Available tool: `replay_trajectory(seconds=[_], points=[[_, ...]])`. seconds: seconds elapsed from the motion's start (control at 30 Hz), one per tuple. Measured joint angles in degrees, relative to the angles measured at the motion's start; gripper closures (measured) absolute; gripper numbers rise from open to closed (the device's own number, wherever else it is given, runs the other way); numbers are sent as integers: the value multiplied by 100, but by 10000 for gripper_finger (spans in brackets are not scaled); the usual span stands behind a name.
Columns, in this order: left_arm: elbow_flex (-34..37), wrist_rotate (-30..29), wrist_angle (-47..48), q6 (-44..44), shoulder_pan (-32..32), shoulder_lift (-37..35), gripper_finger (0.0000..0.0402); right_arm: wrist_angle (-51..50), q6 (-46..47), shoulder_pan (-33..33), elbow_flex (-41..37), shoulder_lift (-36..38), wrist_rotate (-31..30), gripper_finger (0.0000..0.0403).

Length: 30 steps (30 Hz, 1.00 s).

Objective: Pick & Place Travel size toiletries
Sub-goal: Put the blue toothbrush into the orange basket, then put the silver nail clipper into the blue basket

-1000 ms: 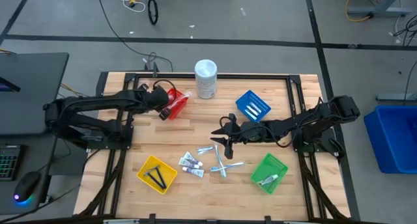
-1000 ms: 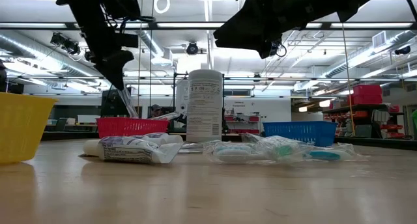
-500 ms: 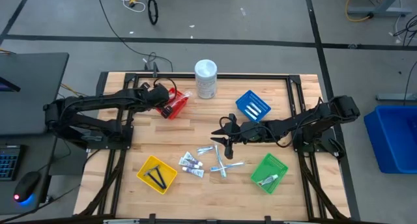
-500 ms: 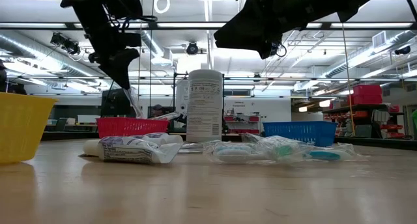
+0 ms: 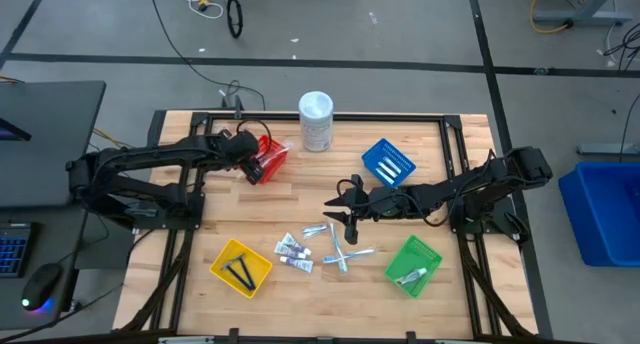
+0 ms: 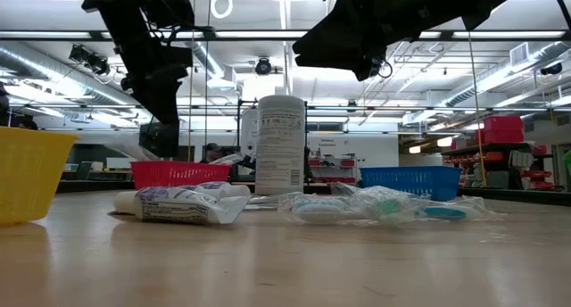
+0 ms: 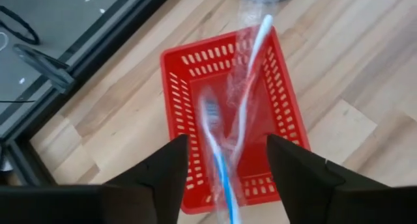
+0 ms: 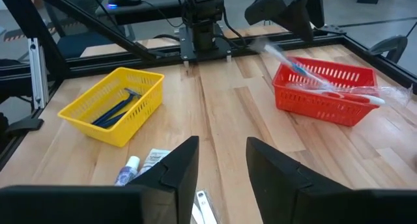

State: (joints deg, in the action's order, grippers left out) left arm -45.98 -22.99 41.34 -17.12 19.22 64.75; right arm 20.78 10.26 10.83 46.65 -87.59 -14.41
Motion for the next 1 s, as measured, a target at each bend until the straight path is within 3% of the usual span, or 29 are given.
replay_trajectory(seconds=[0.17, 0.4, 0.67, 1.0], points=[[0, 112, -11, -31, 0, -223, 180, 2, 0, 0, 0, 0, 0, 265], [0, 514, -300, -203, -14, -722, 203, -54, -22, 2, 0, 0, 0, 273], [-2, 999, -1304, 382, -358, -964, 227, -380, -20, 0, 0, 0, 0, 251], [-2, 1039, -1727, 310, -868, -936, 267, -1043, -4, 0, 0, 0, 195, 227]])
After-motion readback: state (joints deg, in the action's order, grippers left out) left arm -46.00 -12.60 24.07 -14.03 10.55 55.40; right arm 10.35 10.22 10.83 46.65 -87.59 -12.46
